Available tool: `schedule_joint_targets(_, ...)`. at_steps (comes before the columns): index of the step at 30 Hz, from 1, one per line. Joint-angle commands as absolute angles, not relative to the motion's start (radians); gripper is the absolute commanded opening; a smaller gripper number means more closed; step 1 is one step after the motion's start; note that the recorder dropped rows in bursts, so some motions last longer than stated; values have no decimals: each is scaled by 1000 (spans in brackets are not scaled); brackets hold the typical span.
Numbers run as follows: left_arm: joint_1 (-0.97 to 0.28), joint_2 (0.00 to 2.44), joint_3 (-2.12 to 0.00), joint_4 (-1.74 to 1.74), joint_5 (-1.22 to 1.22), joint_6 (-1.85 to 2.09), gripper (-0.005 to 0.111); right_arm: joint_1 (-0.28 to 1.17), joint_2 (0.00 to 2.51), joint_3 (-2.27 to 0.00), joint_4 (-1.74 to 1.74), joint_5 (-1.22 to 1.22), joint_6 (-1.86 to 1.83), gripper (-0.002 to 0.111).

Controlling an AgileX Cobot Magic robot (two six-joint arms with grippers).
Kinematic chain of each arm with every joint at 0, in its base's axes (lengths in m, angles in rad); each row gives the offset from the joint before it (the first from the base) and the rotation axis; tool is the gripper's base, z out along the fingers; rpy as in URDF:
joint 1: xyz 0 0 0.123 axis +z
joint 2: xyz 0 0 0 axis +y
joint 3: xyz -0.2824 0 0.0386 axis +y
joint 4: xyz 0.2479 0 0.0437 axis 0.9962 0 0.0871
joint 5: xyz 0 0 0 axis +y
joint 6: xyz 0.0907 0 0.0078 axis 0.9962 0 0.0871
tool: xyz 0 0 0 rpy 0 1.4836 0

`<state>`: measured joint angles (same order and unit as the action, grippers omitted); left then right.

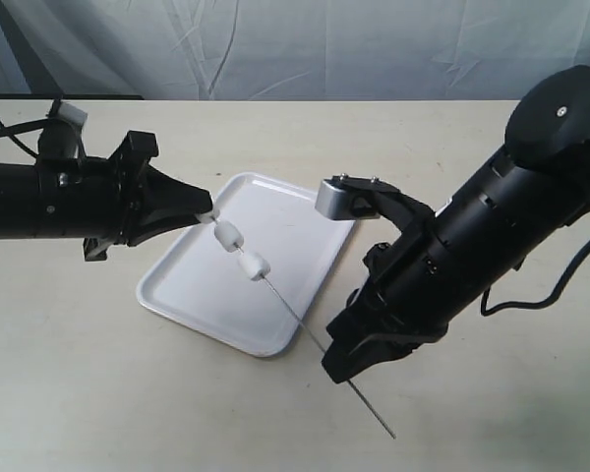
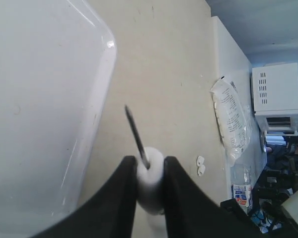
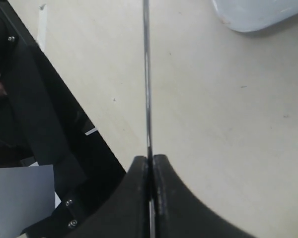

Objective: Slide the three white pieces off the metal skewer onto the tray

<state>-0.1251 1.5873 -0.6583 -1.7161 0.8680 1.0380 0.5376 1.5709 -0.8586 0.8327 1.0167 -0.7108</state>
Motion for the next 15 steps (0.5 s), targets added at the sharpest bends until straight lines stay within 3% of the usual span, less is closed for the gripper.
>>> schedule_joint_targets(1, -120, 1587, -700, -1744, 837, 1029, 18, 532, 1562, -803, 808, 1031, -739, -1)
schedule_joint_targets(15, -120, 1589, -762, -1744, 738, 1033, 18, 532, 1519, -711, 821, 977, -782, -1)
